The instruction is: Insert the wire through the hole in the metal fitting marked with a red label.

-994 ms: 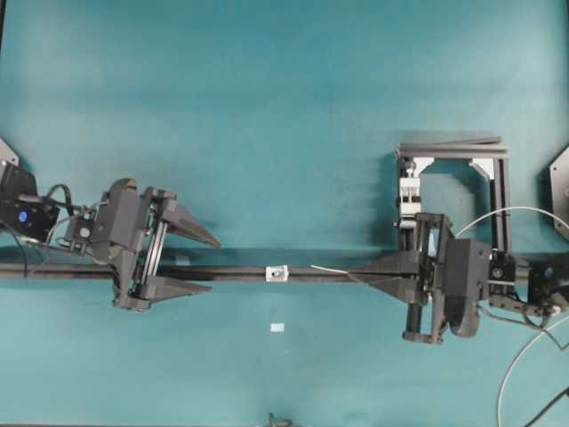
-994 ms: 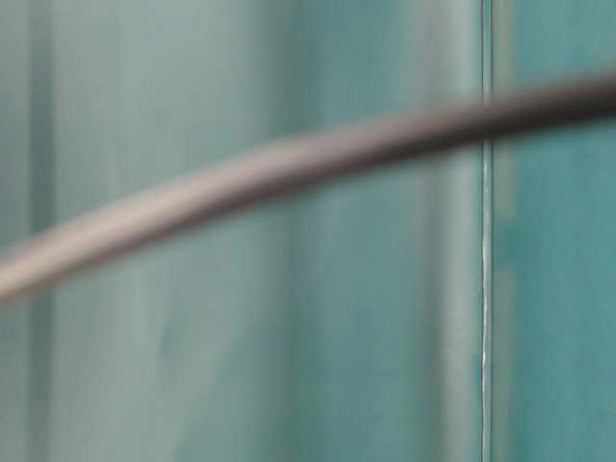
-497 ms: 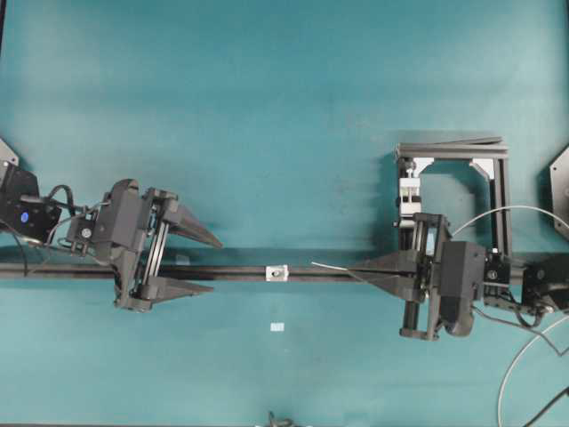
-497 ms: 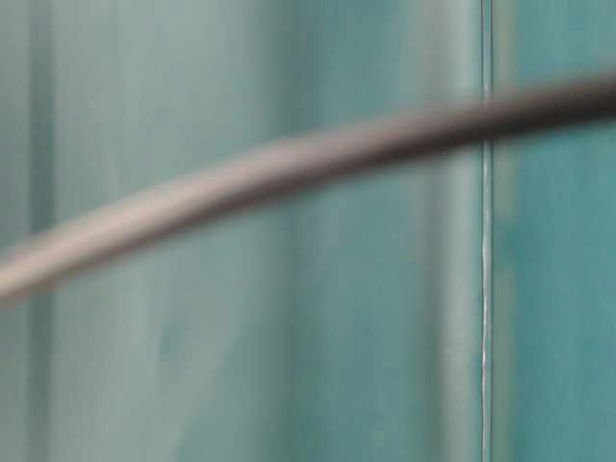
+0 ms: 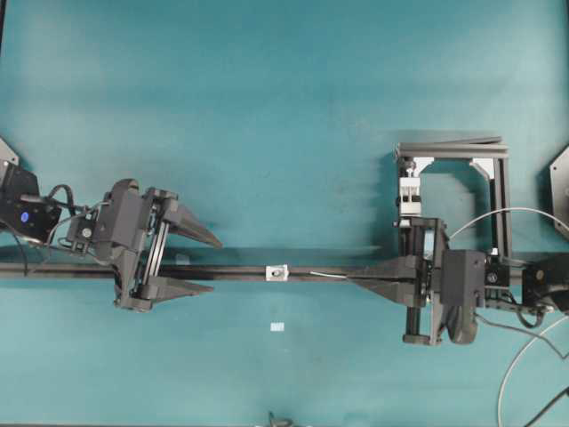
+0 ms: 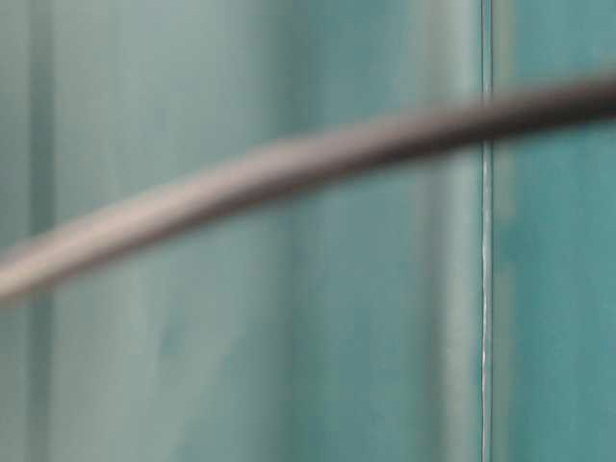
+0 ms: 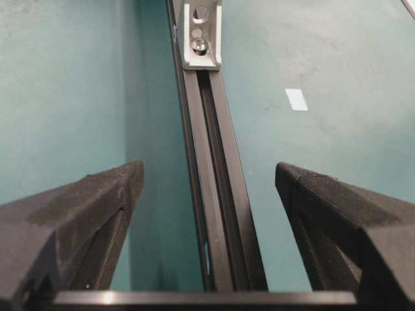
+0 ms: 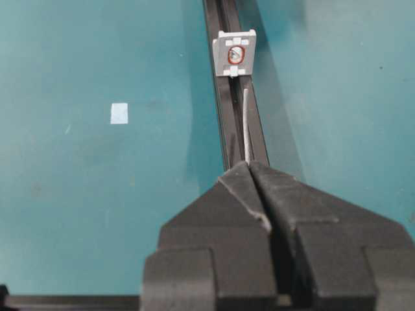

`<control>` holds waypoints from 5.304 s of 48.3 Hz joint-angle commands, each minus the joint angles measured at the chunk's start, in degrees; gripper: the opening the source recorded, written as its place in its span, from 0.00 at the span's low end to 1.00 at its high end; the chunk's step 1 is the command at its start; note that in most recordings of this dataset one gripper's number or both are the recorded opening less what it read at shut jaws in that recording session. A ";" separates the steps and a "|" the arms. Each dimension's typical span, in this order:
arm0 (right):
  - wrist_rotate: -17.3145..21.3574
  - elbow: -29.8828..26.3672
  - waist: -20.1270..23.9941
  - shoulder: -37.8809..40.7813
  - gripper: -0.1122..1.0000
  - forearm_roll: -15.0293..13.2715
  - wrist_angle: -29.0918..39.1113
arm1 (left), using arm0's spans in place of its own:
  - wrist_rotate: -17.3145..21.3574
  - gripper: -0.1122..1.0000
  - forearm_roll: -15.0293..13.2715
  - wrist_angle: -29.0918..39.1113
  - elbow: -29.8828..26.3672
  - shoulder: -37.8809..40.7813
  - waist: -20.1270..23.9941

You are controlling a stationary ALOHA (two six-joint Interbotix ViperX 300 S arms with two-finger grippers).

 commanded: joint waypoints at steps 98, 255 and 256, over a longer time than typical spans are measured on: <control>0.70 -3.34 -3.43 2.90 0.09 -5.80 -1.85 | 4.75 0.81 0.35 1.32 -1.49 -1.93 0.09; 0.35 -12.04 -10.99 6.86 0.09 -16.70 3.60 | 4.66 0.54 0.35 8.70 -9.05 -1.23 1.41; 0.35 -12.04 -10.99 6.86 0.09 -16.61 3.60 | 4.57 0.54 0.35 8.96 -9.32 -1.14 1.41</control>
